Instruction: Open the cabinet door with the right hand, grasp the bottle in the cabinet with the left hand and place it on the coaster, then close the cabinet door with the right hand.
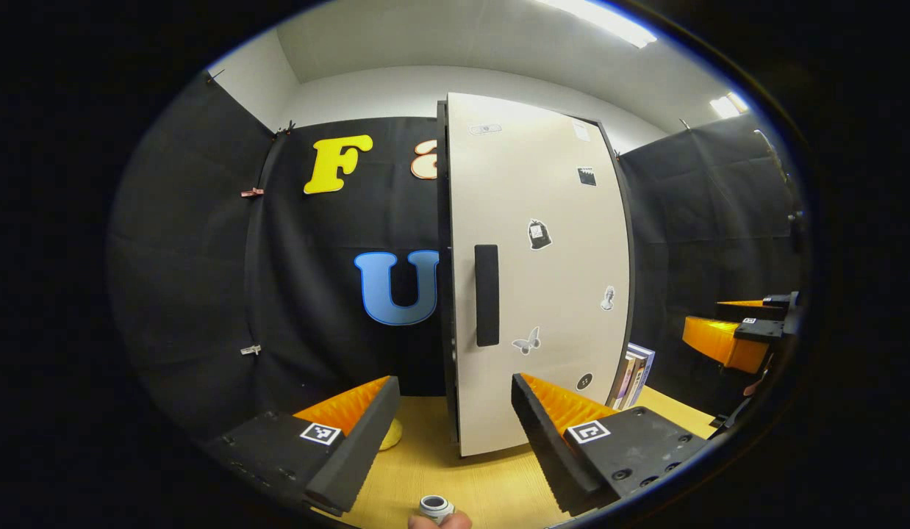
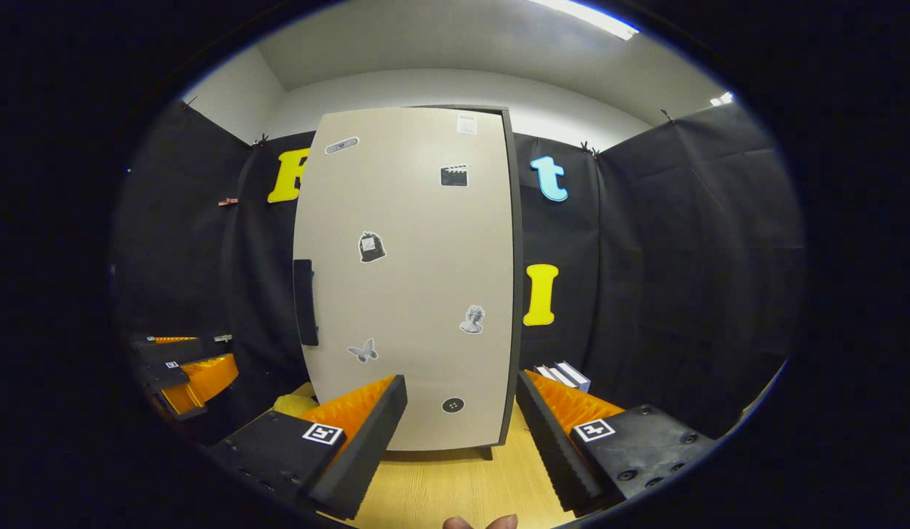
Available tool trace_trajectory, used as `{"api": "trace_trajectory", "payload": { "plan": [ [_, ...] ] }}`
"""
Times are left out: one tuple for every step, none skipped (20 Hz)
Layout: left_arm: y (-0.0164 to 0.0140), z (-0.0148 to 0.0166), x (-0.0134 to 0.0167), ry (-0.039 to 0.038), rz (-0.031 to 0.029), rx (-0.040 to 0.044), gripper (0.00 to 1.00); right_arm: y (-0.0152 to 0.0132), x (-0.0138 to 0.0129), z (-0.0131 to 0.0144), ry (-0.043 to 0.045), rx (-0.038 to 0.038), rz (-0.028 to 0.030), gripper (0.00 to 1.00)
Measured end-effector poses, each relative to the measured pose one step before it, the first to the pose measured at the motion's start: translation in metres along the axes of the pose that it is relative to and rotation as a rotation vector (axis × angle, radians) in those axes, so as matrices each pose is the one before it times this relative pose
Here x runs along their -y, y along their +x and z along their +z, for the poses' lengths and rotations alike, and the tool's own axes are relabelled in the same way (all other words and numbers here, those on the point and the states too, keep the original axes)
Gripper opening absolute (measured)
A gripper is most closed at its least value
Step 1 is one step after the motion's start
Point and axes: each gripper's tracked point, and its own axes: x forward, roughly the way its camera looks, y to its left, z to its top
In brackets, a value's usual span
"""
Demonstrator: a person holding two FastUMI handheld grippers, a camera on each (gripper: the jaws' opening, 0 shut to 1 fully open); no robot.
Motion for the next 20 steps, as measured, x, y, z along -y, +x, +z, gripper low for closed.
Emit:
{"api": "trace_trajectory", "payload": {
  "plan": [
    [0.00049, 0.00072, -0.00003, 0.00088, -0.00114, -0.00019, 0.95, -0.00005, 0.00006, 0.00027, -0.00093, 0.00088, 0.0, 0.97],
    [-0.00043, 0.00021, -0.00002, 0.00163, -0.00103, 0.00109, 0.95, 0.00015, 0.0009, -0.00013, -0.00146, 0.00113, -0.00155, 0.97],
    [0.00004, 0.00023, -0.00043, 0.00122, -0.00024, -0.00018, 0.96, 0.00052, 0.00019, 0.00031, 0.00025, 0.00087, -0.00045, 0.97],
    [-0.00048, -0.00091, 0.00132, -0.00012, -0.00054, -0.0004, 0.96, -0.00015, -0.00045, -0.00026, 0.00205, -0.00112, 0.00059, 0.97],
    [0.00054, 0.00022, -0.00002, -0.00111, -0.00182, -0.00024, 0.95, -0.00023, -0.00064, 0.0, 0.0017, 0.0001, 0.00066, 0.98],
    [-0.00128, -0.00059, 0.00064, 0.00042, -0.0003, -0.00086, 0.95, -0.00031, 0.00001, -0.00004, -0.0003, 0.00003, -0.00002, 0.98],
    [-0.00065, 0.00058, -0.00024, 0.0018, 0.00071, -0.00003, 0.95, 0.00006, 0.00043, -0.00021, -0.00122, -0.00034, -0.0009, 0.98],
    [-0.00025, 0.00045, -0.00034, 0.00175, 0.00032, 0.00068, 0.96, -0.00011, 0.00018, -0.00026, 0.00029, -0.00082, 0.00083, 0.98],
    [-0.00016, 0.00009, -0.00073, 0.00068, 0.00062, -0.00037, 0.95, 0.00012, -0.00083, 0.00042, 0.00088, 0.00042, 0.00084, 0.97],
    [-0.00072, -0.00035, 0.00017, 0.00034, -0.00019, 0.00102, 0.96, -0.00057, -0.00046, -0.00017, -0.00031, 0.00004, 0.00077, 0.97],
    [-0.00051, 0.00104, -0.00067, 0.00079, 0.00099, 0.00059, 0.96, -0.00004, -0.00002, -0.00005, -0.00049, -0.0004, 0.001, 0.97],
    [-0.00141, -0.00082, -0.00014, 0.00086, 0.00064, -0.0003, 0.95, -0.00023, -0.00016, 0.00015, 0.00025, 0.0008, 0.00162, 0.97],
    [-0.00009, -0.00021, 0.00023, -0.00006, 0.00031, -0.00107, 0.95, 0.00026, -0.00017, -0.00026, -0.00011, -0.00016, 0.00099, 0.97],
    [-0.00074, -0.00032, 0.0, -0.00065, 0.00092, -0.00124, 0.95, -0.00026, 0.00026, -0.00008, -0.00038, 0.0007, -0.0002, 0.97],
    [-0.00023, -0.00024, -0.00092, -0.00009, 0.00028, -0.00135, 0.95, 0.00028, 0.0001, -0.00013, -0.00036, -0.00031, 0.00019, 0.97],
    [-0.00121, -0.00115, 0.00025, 0.00096, 0.00106, -0.00101, 0.96, -0.00092, 0.00001, 0.00001, 0.00089, -0.00017, 0.0, 0.97],
    [-0.00059, 0.00076, -0.00015, 0.00135, 0.00054, -0.00061, 0.96, 0.00007, -0.00034, -0.00032, 0.00105, -0.00059, 0.00038, 0.97],
    [-0.00034, -0.00071, 0.0009, 0.00177, 0.00032, -0.00087, 0.96, -0.00019, 0.0002, 0.00009, 0.00062, -0.00098, -0.00021, 0.97],
    [-0.00005, 0.00024, 0.00005, 0.00167, 0.00176, 0.00078, 0.95, -0.00004, -0.00002, 0.00039, 0.0007, 0.00029, 0.00012, 0.97],
    [-0.00108, -0.00012, 0.00113, 0.00039, 0.00035, -0.00054, 0.96, -0.00012, 0.00013, -0.00014, -0.00003, -0.00002, 0.00025, 0.97]
  ]
}}
